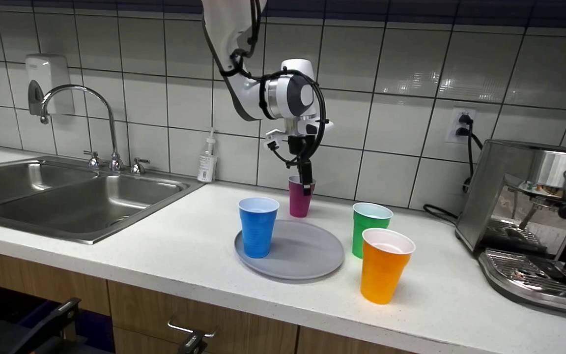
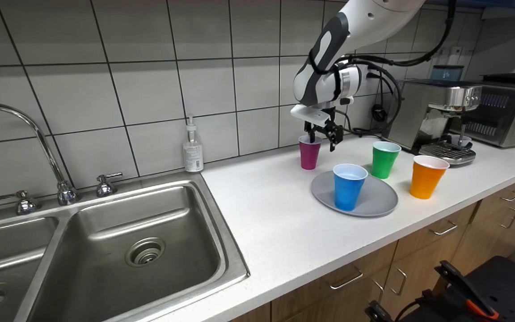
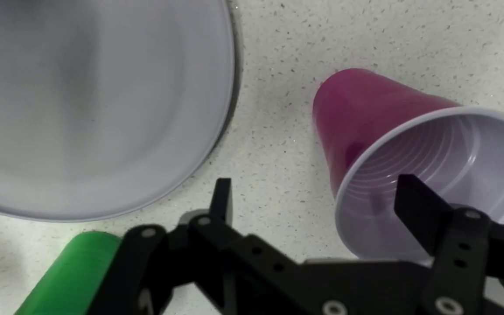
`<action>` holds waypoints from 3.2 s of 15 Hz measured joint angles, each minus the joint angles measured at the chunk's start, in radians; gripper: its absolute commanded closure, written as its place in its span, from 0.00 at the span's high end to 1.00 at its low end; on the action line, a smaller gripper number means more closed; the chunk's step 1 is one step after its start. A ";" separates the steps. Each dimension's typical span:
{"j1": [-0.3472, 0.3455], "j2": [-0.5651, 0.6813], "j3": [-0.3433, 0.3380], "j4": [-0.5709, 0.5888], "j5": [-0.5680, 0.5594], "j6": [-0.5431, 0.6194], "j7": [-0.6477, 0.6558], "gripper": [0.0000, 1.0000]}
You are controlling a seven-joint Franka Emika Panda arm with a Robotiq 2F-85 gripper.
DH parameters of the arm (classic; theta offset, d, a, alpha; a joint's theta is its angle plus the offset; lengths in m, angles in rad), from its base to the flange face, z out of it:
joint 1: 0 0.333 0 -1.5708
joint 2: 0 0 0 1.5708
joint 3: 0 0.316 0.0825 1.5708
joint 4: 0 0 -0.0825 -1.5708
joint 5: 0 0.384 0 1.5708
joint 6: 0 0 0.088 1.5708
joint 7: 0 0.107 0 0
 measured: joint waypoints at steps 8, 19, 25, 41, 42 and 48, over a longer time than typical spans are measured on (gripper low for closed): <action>-0.005 0.032 0.000 0.044 0.002 -0.028 0.000 0.03; -0.006 0.035 0.001 0.062 0.002 -0.034 0.000 0.01; -0.006 0.023 0.000 0.062 0.002 -0.032 0.000 0.01; -0.009 -0.157 -0.004 -0.147 -0.003 -0.027 -0.007 0.01; -0.009 -0.172 -0.006 -0.167 -0.006 -0.026 -0.009 0.01; -0.009 -0.255 -0.019 -0.285 -0.064 -0.003 -0.012 0.01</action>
